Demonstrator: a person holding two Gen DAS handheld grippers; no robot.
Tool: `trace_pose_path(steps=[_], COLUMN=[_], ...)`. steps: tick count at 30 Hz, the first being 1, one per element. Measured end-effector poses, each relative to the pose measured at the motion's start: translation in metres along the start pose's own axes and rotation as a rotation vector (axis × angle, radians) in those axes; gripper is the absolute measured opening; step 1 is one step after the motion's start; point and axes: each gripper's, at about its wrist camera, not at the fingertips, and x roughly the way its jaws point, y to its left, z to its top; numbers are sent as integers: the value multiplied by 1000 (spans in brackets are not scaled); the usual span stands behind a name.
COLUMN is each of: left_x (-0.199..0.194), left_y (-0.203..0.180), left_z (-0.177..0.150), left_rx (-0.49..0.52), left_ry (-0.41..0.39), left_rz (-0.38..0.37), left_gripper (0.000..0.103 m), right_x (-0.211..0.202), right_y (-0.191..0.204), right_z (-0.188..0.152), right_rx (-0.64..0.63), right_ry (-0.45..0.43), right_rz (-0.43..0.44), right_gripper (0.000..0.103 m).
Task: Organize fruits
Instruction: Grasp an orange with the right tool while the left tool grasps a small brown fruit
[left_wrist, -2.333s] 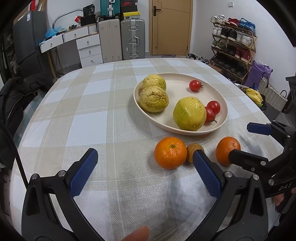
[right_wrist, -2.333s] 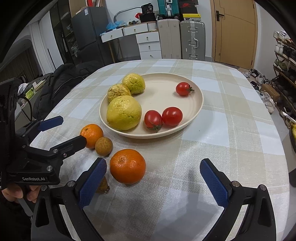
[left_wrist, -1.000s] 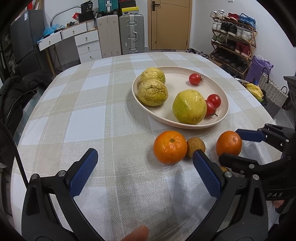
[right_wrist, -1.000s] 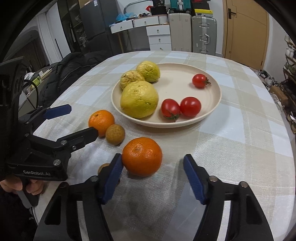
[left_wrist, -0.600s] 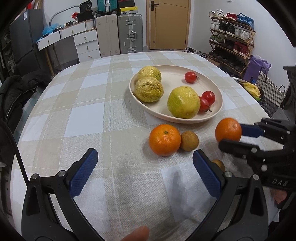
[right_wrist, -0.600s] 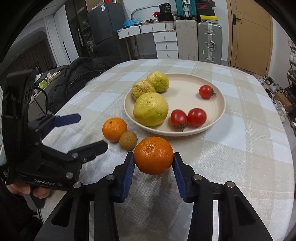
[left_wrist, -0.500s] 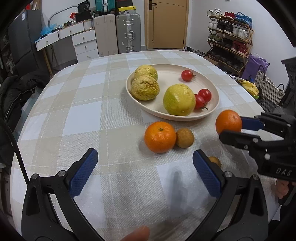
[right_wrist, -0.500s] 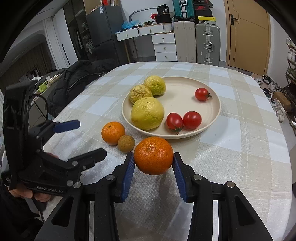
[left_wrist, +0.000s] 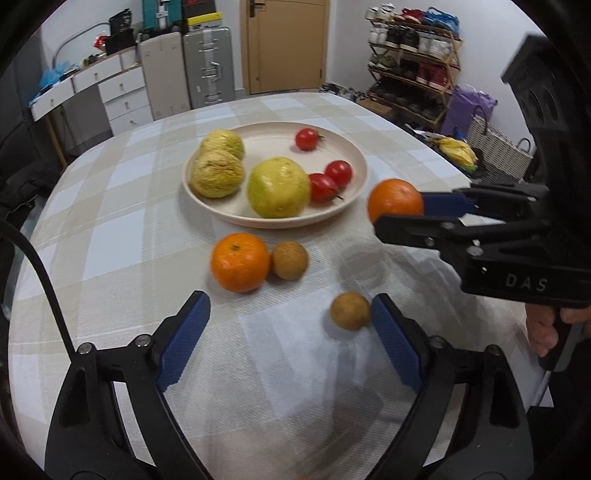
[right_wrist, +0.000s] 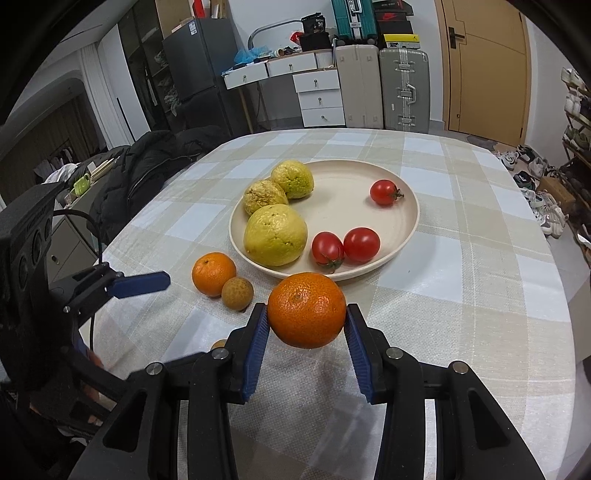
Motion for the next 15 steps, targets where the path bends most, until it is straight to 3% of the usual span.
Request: trace_pose_path(steps=[8, 12, 15], left_x=[16, 19, 18], left_y=[-15, -18, -17], left_z=[-8, -9, -9], left_rx=[45, 46, 31], left_ry=[61, 62, 59], left_rz=[-76, -107, -149], left_gripper=[49, 41, 23], right_x=[0, 0, 0], right_y=[-1, -2, -2], right_z=[-1, -1, -1], right_rx=[4, 7, 6], right_ry=[1, 1, 3], right_rz=[0, 0, 0], right_gripper=[43, 43, 43])
